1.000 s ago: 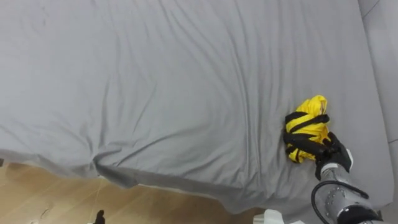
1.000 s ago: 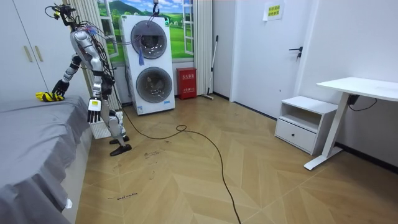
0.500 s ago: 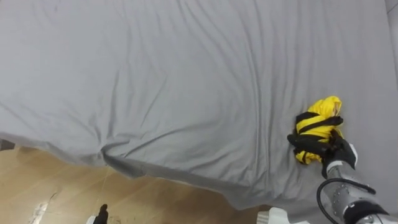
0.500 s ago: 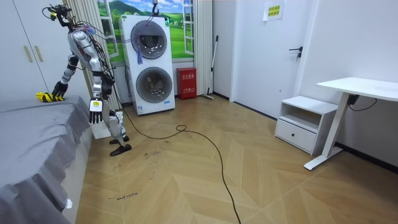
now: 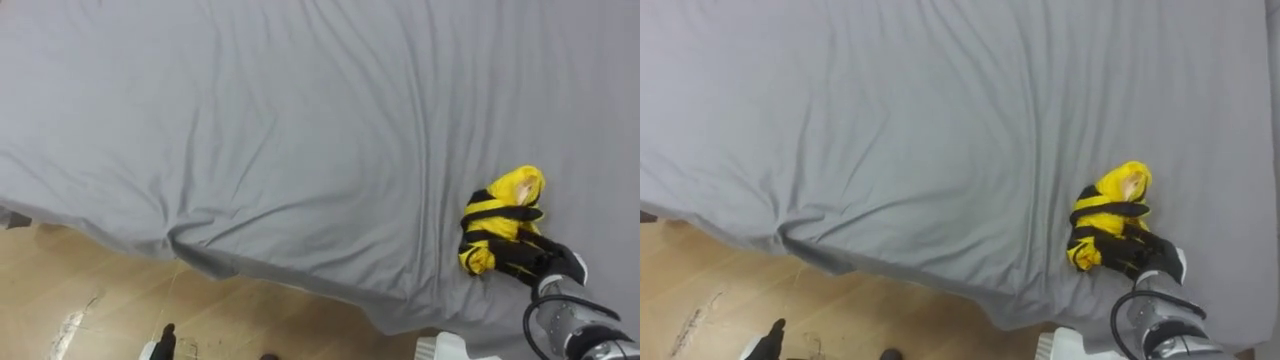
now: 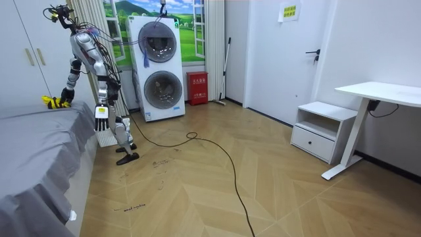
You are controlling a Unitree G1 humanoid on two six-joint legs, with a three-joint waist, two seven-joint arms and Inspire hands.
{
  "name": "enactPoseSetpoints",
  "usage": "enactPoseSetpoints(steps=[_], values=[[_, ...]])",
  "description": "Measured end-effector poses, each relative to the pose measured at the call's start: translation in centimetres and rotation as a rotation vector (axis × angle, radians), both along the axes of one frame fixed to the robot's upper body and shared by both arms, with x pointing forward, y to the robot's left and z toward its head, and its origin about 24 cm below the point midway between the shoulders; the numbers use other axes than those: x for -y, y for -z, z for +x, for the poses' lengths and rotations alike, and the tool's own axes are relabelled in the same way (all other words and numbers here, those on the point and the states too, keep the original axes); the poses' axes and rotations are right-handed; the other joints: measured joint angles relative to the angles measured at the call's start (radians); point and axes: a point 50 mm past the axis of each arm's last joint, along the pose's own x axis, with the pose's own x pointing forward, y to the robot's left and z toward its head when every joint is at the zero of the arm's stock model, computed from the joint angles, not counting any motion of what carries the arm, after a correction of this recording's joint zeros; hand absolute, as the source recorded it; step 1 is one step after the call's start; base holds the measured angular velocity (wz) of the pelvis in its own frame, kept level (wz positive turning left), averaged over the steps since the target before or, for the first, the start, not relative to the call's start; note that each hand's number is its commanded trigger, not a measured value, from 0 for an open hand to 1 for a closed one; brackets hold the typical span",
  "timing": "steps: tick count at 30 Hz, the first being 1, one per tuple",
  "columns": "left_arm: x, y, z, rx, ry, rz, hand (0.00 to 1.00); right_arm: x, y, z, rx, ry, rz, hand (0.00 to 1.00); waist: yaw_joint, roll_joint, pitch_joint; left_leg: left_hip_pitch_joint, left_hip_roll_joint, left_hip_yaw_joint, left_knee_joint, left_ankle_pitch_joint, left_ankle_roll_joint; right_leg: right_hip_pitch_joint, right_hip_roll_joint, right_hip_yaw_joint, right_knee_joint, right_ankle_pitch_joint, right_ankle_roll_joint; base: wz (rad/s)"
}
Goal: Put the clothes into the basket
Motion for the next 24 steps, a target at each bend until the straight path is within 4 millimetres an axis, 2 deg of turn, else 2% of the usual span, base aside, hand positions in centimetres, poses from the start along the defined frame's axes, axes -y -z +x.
enactPoseSetpoints(steps=[7, 10, 12, 13, 15, 16, 18, 19, 21, 24], values=[[-0.1, 0.0, -0.1, -0.004, 0.001, 0.003, 0.00, 0.0, 0.2, -0.3, 0.003, -0.016, 0.020, 1.00, -0.019, -0.001, -0.0048, 0.003, -0.002, -0.016, 0.003, 0.001, -0.001, 0.010, -0.001, -0.017, 0.000, 0.000, 0.000, 0.07], [-0.2, 0.2, -0.6, -0.012, -0.005, 0.008, 0.00, 0.2, 1.0, -1.6, 0.004, 0.019, 0.050, 1.00, -0.023, -0.002, -0.0124, 0.025, -0.003, -0.017, 0.002, 0.000, -0.001, 0.033, -0.002, -0.019, -0.001, 0.001, 0.001, 0.04], [-0.5, 0.3, -1.4, -0.028, -0.022, 0.012, 0.00, 0.2, 1.4, -2.6, 0.012, 0.030, 0.068, 1.00, -0.026, -0.001, -0.0266, 0.058, -0.004, -0.010, -0.010, 0.000, -0.001, 0.055, -0.002, -0.006, -0.002, 0.001, 0.001, -0.13], [-0.6, 0.4, -1.6, -0.032, -0.023, 0.014, 0.00, 0.2, 1.6, -2.9, 0.011, 0.033, 0.073, 1.00, -0.026, -0.001, -0.0278, 0.072, -0.003, -0.004, -0.013, 0.000, -0.001, 0.066, -0.003, -0.006, -0.003, 0.001, 0.001, -0.15], [-1.1, 0.5, -2.6, -0.048, -0.041, 0.023, 0.00, -0.1, 2.6, -4.8, 0.004, 0.025, 0.098, 1.00, -0.033, -0.005, -0.0373, 0.129, -0.003, 0.009, -0.024, 0.000, -0.001, 0.122, -0.002, -0.001, -0.022, 0.002, 0.004, -0.12], [-1.4, 0.5, -2.9, -0.050, -0.051, 0.026, 0.00, -0.2, 2.7, -5.2, 0.006, 0.016, 0.106, 1.00, -0.037, -0.006, -0.0389, 0.142, -0.003, 0.011, -0.029, 0.000, -0.001, 0.134, -0.001, 0.003, -0.024, 0.002, 0.004, -0.10], [-2.0, 0.4, -4.0, -0.050, -0.084, 0.034, 0.00, -0.4, 2.7, -6.0, 0.050, -0.003, 0.140, 1.00, -0.077, -0.008, -0.0421, 0.175, -0.003, 0.018, -0.035, 0.000, -0.001, 0.165, 0.000, 0.022, -0.035, 0.003, 0.005, -0.15], [-2.1, 0.3, -4.2, -0.049, -0.095, 0.034, 0.00, -0.4, 2.4, -6.0, 0.074, -0.004, 0.148, 1.00, -0.085, -0.007, -0.0421, 0.181, -0.003, 0.026, -0.037, 0.000, -0.001, 0.167, 0.000, 0.025, -0.035, 0.002, 0.005, -0.30], [-2.5, 0.4, -5.2, -0.061, -0.131, 0.035, 0.00, -0.3, 1.2, -6.0, 0.175, -0.009, 0.156, 1.00, -0.120, -0.008, -0.0421, 0.210, -0.001, 0.051, -0.043, 0.000, -0.001, 0.186, 0.002, 0.049, -0.037, 0.001, 0.007, -0.31], [-2.6, 0.4, -5.3, -0.061, -0.132, 0.056, 0.00, -0.5, 0.0, -5.8, 0.242, -0.044, 0.141, 1.00, -0.155, -0.011, -0.0415, 0.265, 0.003, 0.092, -0.050, 0.000, -0.001, 0.217, 0.005, 0.089, -0.036, 0.000, 0.009, -0.36]])
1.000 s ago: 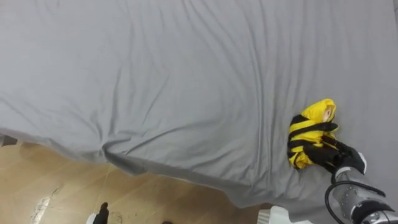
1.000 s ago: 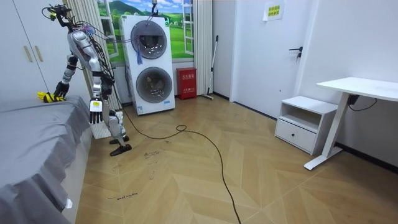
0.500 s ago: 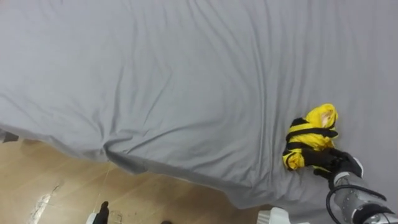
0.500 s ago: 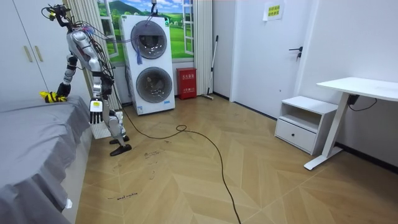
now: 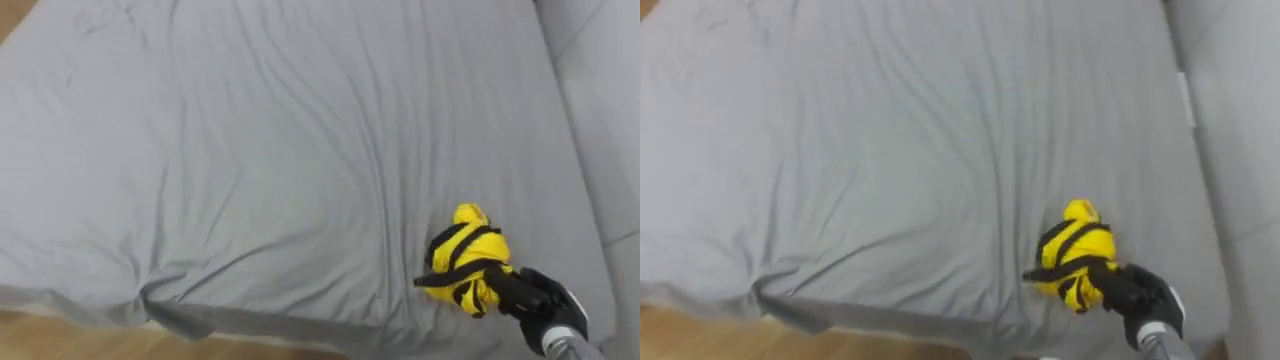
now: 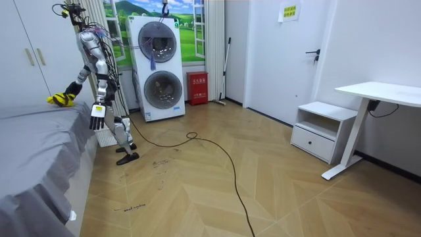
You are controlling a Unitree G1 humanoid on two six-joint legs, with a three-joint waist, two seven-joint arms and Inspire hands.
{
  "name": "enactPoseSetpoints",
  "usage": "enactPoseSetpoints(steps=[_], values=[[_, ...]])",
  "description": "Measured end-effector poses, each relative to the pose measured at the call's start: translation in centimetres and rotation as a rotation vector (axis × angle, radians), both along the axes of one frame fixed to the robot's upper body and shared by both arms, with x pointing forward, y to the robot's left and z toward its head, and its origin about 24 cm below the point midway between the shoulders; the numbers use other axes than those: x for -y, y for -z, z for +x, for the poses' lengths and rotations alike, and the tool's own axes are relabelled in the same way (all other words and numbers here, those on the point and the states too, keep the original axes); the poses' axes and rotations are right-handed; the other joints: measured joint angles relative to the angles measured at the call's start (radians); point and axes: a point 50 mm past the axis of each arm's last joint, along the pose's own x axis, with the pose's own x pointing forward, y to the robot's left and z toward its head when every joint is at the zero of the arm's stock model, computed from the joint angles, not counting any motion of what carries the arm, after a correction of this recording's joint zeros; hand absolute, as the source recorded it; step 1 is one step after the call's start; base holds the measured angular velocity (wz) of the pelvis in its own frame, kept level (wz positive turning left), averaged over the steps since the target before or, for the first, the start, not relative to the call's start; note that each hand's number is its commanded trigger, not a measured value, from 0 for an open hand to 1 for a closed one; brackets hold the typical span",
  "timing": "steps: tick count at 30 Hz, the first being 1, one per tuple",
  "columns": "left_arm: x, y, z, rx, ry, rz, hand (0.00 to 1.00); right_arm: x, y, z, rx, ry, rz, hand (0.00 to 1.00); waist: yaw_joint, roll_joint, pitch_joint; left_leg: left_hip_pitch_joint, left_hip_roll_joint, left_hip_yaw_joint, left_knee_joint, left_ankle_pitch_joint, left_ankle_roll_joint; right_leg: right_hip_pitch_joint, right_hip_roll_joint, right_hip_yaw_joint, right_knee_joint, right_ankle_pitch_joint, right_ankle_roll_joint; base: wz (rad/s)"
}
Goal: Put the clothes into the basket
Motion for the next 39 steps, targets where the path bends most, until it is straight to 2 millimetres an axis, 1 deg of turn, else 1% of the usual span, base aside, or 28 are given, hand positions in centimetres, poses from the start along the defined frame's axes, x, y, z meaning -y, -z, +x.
enactPoseSetpoints(steps=[1, 2, 3, 4, 5, 6, 7, 9, 10, 11, 12, 14, 15, 16, 18, 19, 21, 22, 23, 24, 26, 28, 29, 31, 34, 36, 37, 39], values=[[0.0, 0.0, 0.0, -0.003, 0.000, 0.000, 0.00, 0.0, -0.2, 0.1, 0.011, -0.005, -0.003, 1.00, -0.007, 0.000, -0.0001, 0.012, 0.001, 0.007, -0.003, 0.000, 0.000, 0.002, 0.000, 0.014, 0.000, 0.000, 0.000, -0.42], [0.0, 0.1, 0.0, -0.007, 0.001, 0.000, 0.00, -0.1, -0.7, 0.3, 0.032, -0.017, -0.018, 1.00, -0.011, 0.003, -0.0021, 0.033, 0.005, 0.024, -0.014, -0.001, 0.000, 0.004, 0.003, 0.044, 0.003, -0.004, 0.002, -0.43], [0.1, 0.1, 0.1, -0.007, 0.017, 0.006, 0.00, -0.1, -1.5, 0.7, 0.068, -0.030, -0.039, 1.00, -0.025, 0.006, -0.0070, 0.045, 0.010, 0.036, -0.021, -0.006, 0.000, 0.005, 0.010, 0.060, 0.005, -0.004, 0.003, -0.44], [0.0, 0.0, 0.1, -0.007, 0.023, 0.010, 0.00, -0.2, -2.0, 1.0, 0.094, -0.037, -0.044, 1.00, -0.031, 0.007, -0.0074, 0.049, 0.011, 0.041, -0.021, -0.006, 0.000, 0.006, 0.013, 0.067, 0.006, -0.001, 0.003, -0.44], [0.0, 0.0, 0.0, -0.011, 0.034, 0.015, 0.00, -0.3, -3.0, 1.5, 0.145, -0.049, -0.052, 1.00, -0.041, 0.010, -0.0083, 0.060, 0.015, 0.058, -0.021, -0.006, 0.000, 0.009, 0.022, 0.085, 0.005, 0.006, 0.003, -0.39], [0.1, 0.0, 0.0, -0.014, 0.038, 0.016, 0.00, -0.3, -3.9, 2.0, 0.190, -0.055, -0.057, 1.00, -0.059, 0.011, -0.0077, 0.073, 0.016, 0.070, -0.025, -0.007, 0.000, 0.015, 0.025, 0.099, 0.005, 0.011, 0.003, -0.41], [0.1, 0.0, 0.0, -0.014, 0.039, 0.016, 0.00, -0.3, -4.4, 2.2, 0.211, -0.057, -0.060, 1.00, -0.063, 0.011, -0.0079, 0.080, 0.017, 0.079, -0.028, -0.007, 0.000, 0.015, 0.026, 0.107, 0.006, 0.013, 0.003, -0.45], [0.1, 0.0, 0.1, -0.012, 0.040, 0.015, 0.00, -0.2, -5.8, 2.7, 0.279, -0.053, -0.070, 1.00, -0.071, 0.014, -0.0085, 0.093, 0.025, 0.124, -0.030, -0.012, 0.001, 0.009, 0.036, 0.140, 0.004, 0.026, 0.003, -0.54], [0.2, 0.0, 0.1, -0.012, 0.040, 0.015, 0.00, -0.1, -6.1, 2.8, 0.291, -0.052, -0.073, 1.00, -0.075, 0.015, -0.0084, 0.095, 0.027, 0.132, -0.030, -0.013, 0.000, 0.009, 0.037, 0.142, 0.004, 0.029, 0.002, -0.43], [0.2, 0.1, 0.1, -0.020, 0.039, 0.013, 0.00, 0.0, -6.5, 2.6, 0.308, -0.044, -0.080, 1.00, -0.087, 0.015, -0.0085, 0.101, 0.029, 0.143, -0.031, -0.016, 0.000, 0.010, 0.039, 0.147, 0.005, 0.033, 0.001, -0.24], [0.4, 0.2, 0.0, -0.028, 0.038, 0.007, 0.00, 0.2, -6.9, 2.6, 0.324, -0.033, -0.085, 1.00, -0.107, 0.014, -0.0085, 0.105, 0.029, 0.147, -0.035, -0.017, -0.001, 0.011, 0.039, 0.151, 0.004, 0.033, 0.001, -0.19], [0.9, 0.3, 0.0, -0.038, 0.047, -0.001, 0.00, 0.4, -7.1, 2.6, 0.333, -0.020, -0.087, 1.00, -0.130, 0.013, -0.0084, 0.108, 0.029, 0.162, -0.039, -0.018, -0.001, 0.007, 0.041, 0.160, 0.004, 0.033, 0.001, -0.17], [1.2, 0.4, 0.1, -0.045, 0.057, -0.007, 0.00, 0.5, -7.1, 2.5, 0.329, -0.011, -0.089, 1.00, -0.145, 0.010, -0.0085, 0.109, 0.030, 0.168, -0.045, -0.018, -0.002, 0.000, 0.044, 0.171, 0.006, 0.033, 0.001, -0.24], [1.3, 0.5, 0.1, -0.049, 0.063, -0.009, 0.00, 0.6, -7.1, 2.5, 0.326, -0.008, -0.089, 1.00, -0.148, 0.008, -0.0076, 0.110, 0.030, 0.173, -0.047, -0.019, -0.002, -0.003, 0.047, 0.180, 0.007, 0.033, 0.001, -0.30], [1.5, 0.6, -0.2, -0.071, 0.060, -0.013, 0.00, 1.0, -7.1, 2.3, 0.315, 0.014, -0.088, 1.00, -0.167, 0.006, -0.0064, 0.113, 0.036, 0.197, -0.050, -0.025, -0.008, -0.011, 0.056, 0.205, 0.005, 0.035, 0.000, -0.31], [1.5, 0.6, -0.4, -0.078, 0.057, -0.013, 0.00, 1.2, -7.0, 2.1, 0.310, 0.023, -0.089, 1.00, -0.172, 0.007, -0.0066, 0.113, 0.036, 0.199, -0.050, -0.026, -0.008, -0.011, 0.057, 0.207, 0.004, 0.035, 0.000, -0.18], [1.4, 0.7, -0.7, -0.095, 0.057, -0.010, 0.00, 2.1, -6.6, 0.9, 0.280, 0.069, -0.092, 1.00, -0.178, 0.007, -0.0069, 0.114, 0.038, 0.204, -0.051, -0.030, -0.010, -0.009, 0.059, 0.211, 0.003, 0.035, 0.000, -0.06], [1.4, 0.7, -0.8, -0.100, 0.056, -0.010, 0.00, 2.2, -6.5, 0.7, 0.271, 0.083, -0.091, 1.00, -0.180, 0.007, -0.0065, 0.114, 0.038, 0.204, -0.051, -0.030, -0.010, -0.009, 0.059, 0.212, 0.003, 0.035, 0.000, -0.09], [1.4, 0.8, -0.9, -0.111, 0.058, -0.011, 0.00, 2.4, -6.3, 0.4, 0.264, 0.109, -0.083, 1.00, -0.183, 0.007, -0.0063, 0.116, 0.038, 0.213, -0.051, -0.030, -0.010, -0.011, 0.062, 0.228, 0.003, 0.035, 0.000, -0.24], [1.5, 0.8, -1.1, -0.124, 0.056, -0.011, 0.00, 2.3, -6.2, 0.3, 0.260, 0.121, -0.079, 1.00, -0.185, 0.007, -0.0063, 0.118, 0.039, 0.217, -0.051, -0.030, -0.010, -0.013, 0.063, 0.237, 0.002, 0.035, 0.000, -0.26], [1.3, 0.9, -1.3, -0.135, 0.057, -0.007, 0.00, 2.3, -5.7, -0.4, 0.238, 0.132, -0.078, 1.00, -0.199, 0.006, -0.0061, 0.119, 0.039, 0.220, -0.051, -0.031, -0.011, -0.012, 0.064, 0.240, 0.001, 0.034, 0.000, -0.13], [1.2, 0.8, -1.4, -0.140, 0.062, -0.002, 0.00, 2.3, -5.3, -0.9, 0.217, 0.146, -0.074, 1.00, -0.199, 0.006, -0.0054, 0.121, 0.040, 0.230, -0.051, -0.032, -0.012, -0.015, 0.068, 0.259, 0.001, 0.034, 0.000, -0.17], [1.1, 0.9, -1.5, -0.148, 0.071, 0.000, 0.00, 2.3, -4.9, -1.1, 0.203, 0.154, -0.068, 1.00, -0.201, 0.009, -0.0051, 0.123, 0.041, 0.241, -0.050, -0.033, -0.015, -0.018, 0.069, 0.263, 0.001, 0.034, 0.000, -0.18], [1.1, 0.9, -1.6, -0.155, 0.080, 0.003, 0.00, 2.4, -4.1, -1.8, 0.162, 0.166, -0.065, 1.00, -0.201, 0.011, -0.0059, 0.123, 0.042, 0.248, -0.050, -0.035, -0.017, -0.022, 0.071, 0.267, 0.002, 0.035, 0.000, -0.10], [1.0, 0.9, -1.6, -0.160, 0.093, 0.004, 0.00, 2.6, -3.1, -2.7, 0.107, 0.182, -0.065, 1.00, -0.203, 0.025, -0.0026, 0.121, 0.047, 0.248, -0.051, -0.042, -0.017, -0.026, 0.076, 0.268, 0.003, 0.036, -0.001, -0.05], [1.0, 0.9, -1.7, -0.167, 0.099, 0.003, 0.00, 2.8, -2.3, -3.2, 0.071, 0.197, -0.056, 1.00, -0.202, 0.042, -0.0065, 0.113, 0.049, 0.249, -0.051, -0.046, -0.017, -0.038, 0.080, 0.275, 0.005, 0.037, -0.003, -0.08], [1.0, 0.9, -1.7, -0.168, 0.100, 0.001, 0.00, 2.8, -2.1, -3.3, 0.060, 0.200, -0.054, 1.00, -0.203, 0.047, -0.0066, 0.109, 0.049, 0.249, -0.050, -0.046, -0.017, -0.041, 0.081, 0.276, 0.005, 0.038, -0.002, -0.06], [1.0, 0.9, -1.6, -0.167, 0.102, -0.003, 0.00, 3.0, -1.5, -3.7, 0.016, 0.197, -0.071, 1.00, -0.202, 0.067, -0.0074, 0.093, 0.049, 0.253, -0.048, -0.046, -0.017, -0.062, 0.081, 0.277, 0.012, 0.039, -0.002, -0.07]])
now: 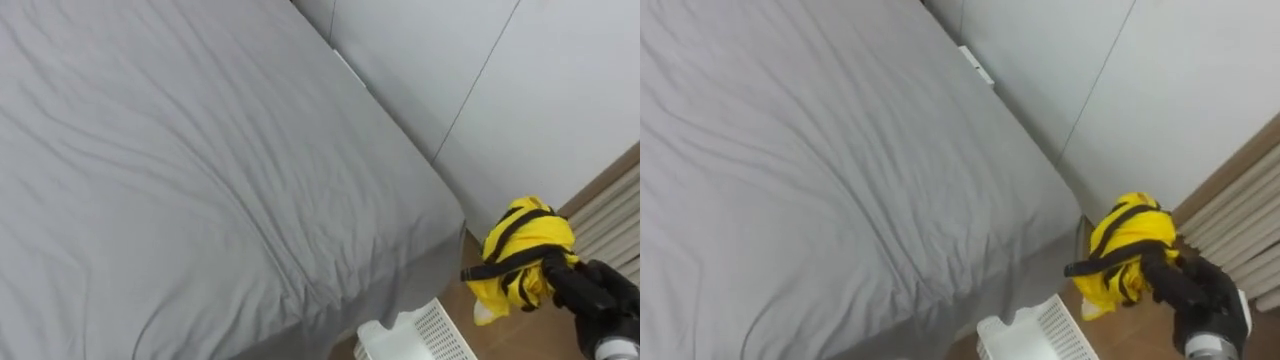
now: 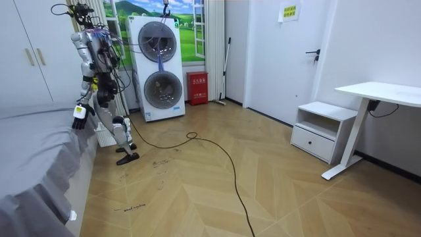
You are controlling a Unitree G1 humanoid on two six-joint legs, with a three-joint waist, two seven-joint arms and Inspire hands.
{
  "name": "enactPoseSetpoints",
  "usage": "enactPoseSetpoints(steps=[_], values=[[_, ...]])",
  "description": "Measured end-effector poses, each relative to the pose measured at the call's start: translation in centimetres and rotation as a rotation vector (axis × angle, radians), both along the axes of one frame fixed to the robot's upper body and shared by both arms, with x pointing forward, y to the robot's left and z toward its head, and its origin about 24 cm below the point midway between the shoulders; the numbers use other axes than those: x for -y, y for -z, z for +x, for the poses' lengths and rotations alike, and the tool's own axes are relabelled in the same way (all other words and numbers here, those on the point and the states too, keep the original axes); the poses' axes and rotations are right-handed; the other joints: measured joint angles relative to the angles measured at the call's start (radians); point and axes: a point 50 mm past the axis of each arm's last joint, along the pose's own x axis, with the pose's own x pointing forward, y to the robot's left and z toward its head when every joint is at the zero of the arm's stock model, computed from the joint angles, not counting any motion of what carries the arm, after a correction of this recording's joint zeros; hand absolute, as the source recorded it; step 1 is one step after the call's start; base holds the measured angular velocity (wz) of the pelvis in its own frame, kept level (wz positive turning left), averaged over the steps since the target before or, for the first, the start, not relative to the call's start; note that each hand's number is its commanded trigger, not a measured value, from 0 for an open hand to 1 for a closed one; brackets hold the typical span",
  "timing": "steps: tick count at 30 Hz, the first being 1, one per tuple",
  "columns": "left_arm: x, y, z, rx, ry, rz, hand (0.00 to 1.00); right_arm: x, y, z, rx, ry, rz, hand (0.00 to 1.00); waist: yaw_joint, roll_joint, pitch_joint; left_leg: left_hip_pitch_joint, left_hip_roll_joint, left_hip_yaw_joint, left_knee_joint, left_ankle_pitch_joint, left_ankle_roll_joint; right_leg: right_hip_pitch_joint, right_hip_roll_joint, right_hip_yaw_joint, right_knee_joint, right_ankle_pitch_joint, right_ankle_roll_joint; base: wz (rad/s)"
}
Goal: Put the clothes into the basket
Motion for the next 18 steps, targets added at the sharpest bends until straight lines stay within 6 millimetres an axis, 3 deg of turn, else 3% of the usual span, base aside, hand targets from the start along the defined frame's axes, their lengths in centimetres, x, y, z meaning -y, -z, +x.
enactPoseSetpoints(steps=[2, 8, 10, 11, 12, 18], values=[[0.0, -0.1, 0.1, 0.006, 0.001, 0.001, 0.00, 0.0, 0.4, 0.1, -0.017, -0.006, 0.007, 1.00, 0.002, 0.014, 0.0038, -0.012, 0.000, 0.003, 0.003, 0.000, 0.000, -0.016, -0.001, 0.004, 0.011, 0.000, 0.000, -0.12], [0.0, -0.1, 0.7, 0.022, 0.003, -0.004, 0.00, 0.3, 1.7, 0.3, -0.090, -0.035, 0.020, 1.00, 0.002, 0.047, -0.0003, -0.069, -0.003, -0.004, 0.009, 0.001, 0.001, -0.078, -0.002, 0.007, 0.014, 0.001, 0.000, -0.03], [0.0, -0.2, 0.9, 0.028, -0.001, -0.010, 0.00, 0.5, 2.1, 0.5, -0.106, -0.035, 0.035, 1.00, -0.001, 0.056, 0.0019, -0.088, -0.003, -0.006, 0.016, 0.001, 0.001, -0.086, -0.004, 0.007, 0.020, 0.002, 0.001, 0.00], [0.0, -0.2, 1.1, 0.033, -0.003, -0.010, 0.00, 0.6, 2.3, 0.5, -0.119, -0.030, 0.040, 0.75, 0.002, 0.061, 0.0012, -0.099, -0.004, -0.009, 0.019, 0.002, 0.002, -0.098, -0.005, 0.007, 0.027, 0.002, 0.001, 0.00], [-0.1, -0.2, 1.0, 0.032, -0.005, -0.009, 0.00, 0.6, 2.5, 0.5, -0.128, -0.029, 0.046, 0.00, 0.007, 0.066, 0.0008, -0.112, -0.004, -0.013, 0.022, 0.002, 0.002, -0.109, -0.005, 0.006, 0.029, 0.002, 0.001, 0.00], [-0.2, -0.3, 2.2, 0.046, 0.002, -0.006, 0.00, 0.4, 3.8, 0.5, -0.188, 0.002, 0.102, 0.00, 0.019, 0.065, 0.0052, -0.142, -0.002, -0.024, 0.028, 0.003, 0.003, -0.140, -0.009, -0.022, 0.041, 0.001, 0.000, 0.05]])
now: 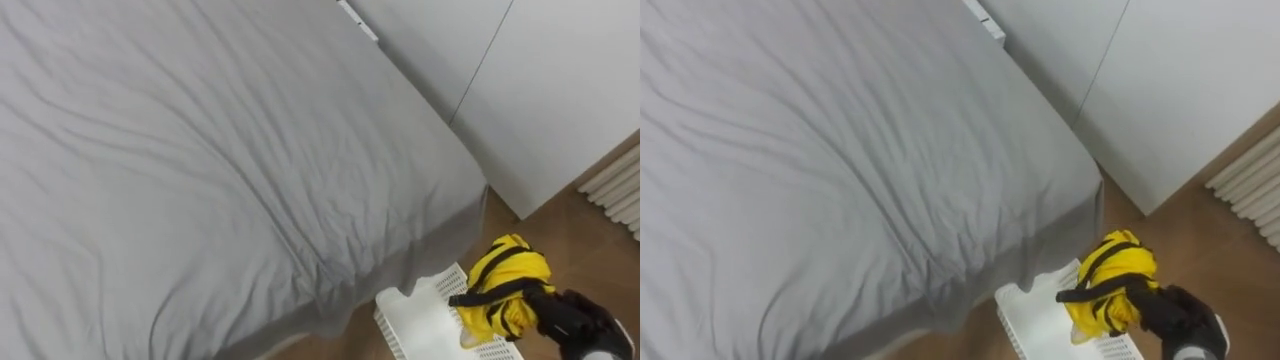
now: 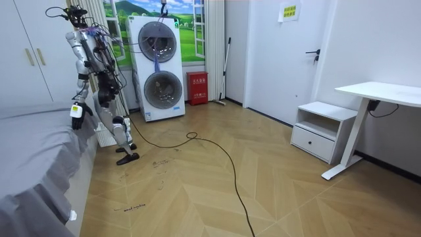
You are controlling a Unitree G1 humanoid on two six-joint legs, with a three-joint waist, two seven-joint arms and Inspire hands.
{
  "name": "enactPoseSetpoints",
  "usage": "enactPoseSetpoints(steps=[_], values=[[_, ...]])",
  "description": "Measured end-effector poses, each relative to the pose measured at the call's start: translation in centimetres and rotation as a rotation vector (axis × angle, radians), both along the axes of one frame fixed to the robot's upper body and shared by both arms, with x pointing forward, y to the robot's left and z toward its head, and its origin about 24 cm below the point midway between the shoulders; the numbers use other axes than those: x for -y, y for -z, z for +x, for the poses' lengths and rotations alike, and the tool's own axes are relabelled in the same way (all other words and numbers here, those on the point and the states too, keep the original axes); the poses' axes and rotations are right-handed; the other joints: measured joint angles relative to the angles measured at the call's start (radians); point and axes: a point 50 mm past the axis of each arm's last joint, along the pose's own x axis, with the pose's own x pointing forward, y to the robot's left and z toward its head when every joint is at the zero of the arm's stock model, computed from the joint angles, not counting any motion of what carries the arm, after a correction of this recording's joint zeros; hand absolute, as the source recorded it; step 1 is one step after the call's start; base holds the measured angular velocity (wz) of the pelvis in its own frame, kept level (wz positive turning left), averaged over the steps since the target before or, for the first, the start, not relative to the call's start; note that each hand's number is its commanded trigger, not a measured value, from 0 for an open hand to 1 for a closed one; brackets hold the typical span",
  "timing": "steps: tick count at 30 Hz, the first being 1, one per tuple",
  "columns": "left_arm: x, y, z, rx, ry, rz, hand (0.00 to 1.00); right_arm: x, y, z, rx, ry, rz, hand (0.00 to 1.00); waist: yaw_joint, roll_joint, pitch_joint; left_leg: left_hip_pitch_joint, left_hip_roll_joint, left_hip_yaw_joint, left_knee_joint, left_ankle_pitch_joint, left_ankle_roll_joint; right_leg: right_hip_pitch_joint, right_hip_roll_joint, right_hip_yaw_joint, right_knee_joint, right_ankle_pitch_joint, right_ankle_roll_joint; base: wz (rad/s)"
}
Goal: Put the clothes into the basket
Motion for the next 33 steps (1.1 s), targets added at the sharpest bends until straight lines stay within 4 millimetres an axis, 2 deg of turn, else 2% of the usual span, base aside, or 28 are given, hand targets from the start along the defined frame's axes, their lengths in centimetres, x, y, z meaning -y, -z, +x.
enactPoseSetpoints(steps=[5, 11, 17, 22, 25, 30, 33], values=[[0.1, -0.2, 1.3, 0.042, 0.008, -0.012, 0.00, -0.2, 1.0, -0.9, -0.058, 0.017, 0.024, 0.00, 0.014, -0.005, 0.0017, -0.034, -0.004, -0.021, 0.009, 0.005, 0.008, -0.023, -0.010, -0.023, 0.000, 0.000, 0.000, 0.14], [0.1, -0.3, 1.5, 0.054, 0.013, -0.019, 0.00, -0.2, 1.6, -1.9, -0.104, 0.048, 0.024, 0.00, 0.018, -0.008, 0.0009, -0.056, -0.011, -0.047, 0.009, 0.008, 0.012, -0.034, -0.018, -0.038, 0.000, -0.001, 0.002, 0.10], [-0.1, -0.4, 2.2, 0.068, 0.020, -0.013, 0.00, -0.4, 1.9, -1.9, -0.135, 0.050, 0.021, 0.00, 0.015, -0.015, 0.0012, -0.074, -0.013, -0.065, 0.012, 0.011, 0.015, -0.046, -0.022, -0.055, 0.001, -0.001, 0.002, 0.07], [-0.1, -0.4, 2.3, 0.066, 0.020, -0.012, 0.00, -0.4, 1.8, -1.7, -0.128, 0.042, 0.026, 0.00, 0.014, -0.014, 0.0011, -0.084, -0.014, -0.062, 0.014, 0.011, 0.015, -0.062, -0.023, -0.054, 0.001, -0.002, 0.002, 0.00], [-0.1, -0.4, 2.4, 0.068, 0.029, -0.011, 0.00, -0.4, 1.8, -1.7, -0.114, 0.040, 0.040, 0.00, 0.014, -0.007, -0.0011, -0.107, -0.014, -0.063, 0.025, 0.011, 0.015, -0.075, -0.024, -0.053, 0.006, -0.001, 0.002, 0.00], [0.3, -0.4, 2.5, 0.068, 0.073, -0.014, 0.00, -0.5, 2.1, -2.1, -0.124, 0.037, 0.059, 0.00, 0.016, 0.018, 0.0046, -0.108, -0.013, -0.064, 0.027, 0.011, 0.015, -0.077, -0.023, -0.052, 0.010, -0.001, 0.002, 0.00], [0.3, -0.4, 2.4, 0.070, 0.078, -0.015, 0.00, -0.6, 2.1, -2.1, -0.099, 0.047, 0.088, 0.00, 0.017, 0.024, 0.0059, -0.106, -0.013, -0.060, 0.027, 0.011, 0.015, -0.078, -0.023, -0.052, 0.013, -0.001, 0.002, 0.00]])
